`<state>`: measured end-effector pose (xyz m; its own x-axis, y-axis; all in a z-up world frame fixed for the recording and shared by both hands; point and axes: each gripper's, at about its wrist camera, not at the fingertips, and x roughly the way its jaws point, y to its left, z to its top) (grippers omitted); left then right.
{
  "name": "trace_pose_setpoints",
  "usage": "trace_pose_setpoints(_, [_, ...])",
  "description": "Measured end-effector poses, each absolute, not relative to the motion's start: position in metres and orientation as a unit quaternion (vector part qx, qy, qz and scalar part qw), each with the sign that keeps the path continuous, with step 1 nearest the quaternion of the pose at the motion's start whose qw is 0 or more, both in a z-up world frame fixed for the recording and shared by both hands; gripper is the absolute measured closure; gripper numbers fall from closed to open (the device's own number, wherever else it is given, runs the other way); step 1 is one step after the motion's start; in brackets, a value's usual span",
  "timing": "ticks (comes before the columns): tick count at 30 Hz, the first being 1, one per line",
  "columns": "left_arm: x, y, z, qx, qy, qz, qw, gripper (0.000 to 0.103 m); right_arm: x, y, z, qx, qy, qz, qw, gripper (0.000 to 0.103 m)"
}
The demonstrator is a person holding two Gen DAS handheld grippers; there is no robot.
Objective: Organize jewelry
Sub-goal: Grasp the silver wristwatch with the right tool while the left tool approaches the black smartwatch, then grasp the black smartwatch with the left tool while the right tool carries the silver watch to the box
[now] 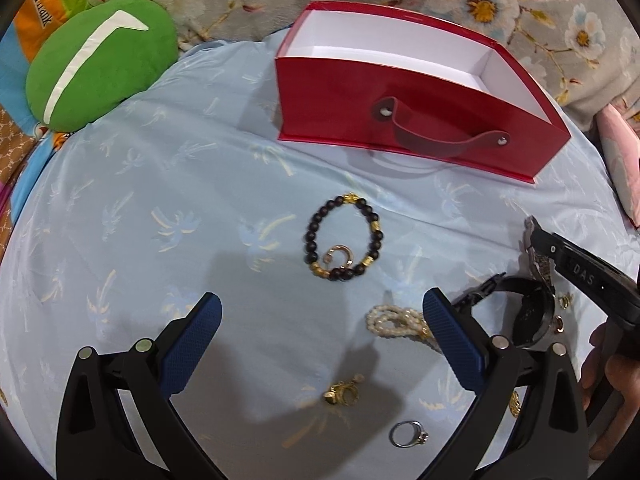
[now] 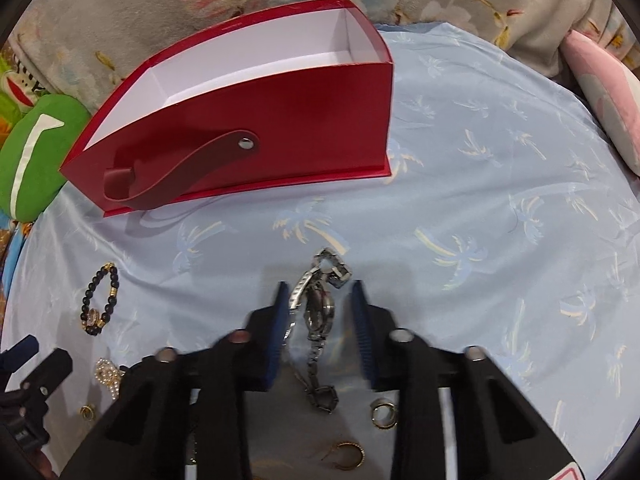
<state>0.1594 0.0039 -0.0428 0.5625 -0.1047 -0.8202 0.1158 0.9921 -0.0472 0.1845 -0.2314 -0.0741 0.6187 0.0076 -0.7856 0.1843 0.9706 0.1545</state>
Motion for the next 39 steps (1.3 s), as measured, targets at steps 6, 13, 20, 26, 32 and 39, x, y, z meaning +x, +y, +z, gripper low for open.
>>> trace_pose_setpoints(6, [0.151, -0.008, -0.037, 0.010, 0.462, -0.083, 0.883, 0.005, 0.172, -0.232, -0.067, 0.115, 0.430, -0.042, 0.894, 0.098])
trace_pose_setpoints(13, [0.138, -0.052, -0.032, 0.029, 0.459, -0.135, 0.878, 0.005, 0.129, -0.250, -0.043, 0.093, 0.403, -0.085, 0.907, 0.098])
trace_pose_setpoints(20, [0.131, -0.107, -0.040, 0.058, 0.464, -0.184, 0.864, 0.005, 0.093, -0.278, -0.035, 0.107, 0.403, -0.120, 0.901, 0.097])
trace_pose_setpoints(26, [0.130, -0.133, -0.046, 0.078, 0.463, -0.192, 0.862, 0.016, 0.073, -0.294, -0.031, 0.123, 0.403, -0.136, 0.896, 0.097])
trace_pose_setpoints(32, [0.132, -0.138, -0.057, 0.074, 0.484, -0.193, 0.850, 0.058, 0.064, -0.291, -0.034, 0.129, 0.413, -0.123, 0.893, 0.097])
trace_pose_setpoints(39, [0.134, -0.125, -0.042, 0.042, 0.478, -0.192, 0.856, 0.091, 0.058, -0.277, -0.031, 0.125, 0.416, -0.098, 0.895, 0.097])
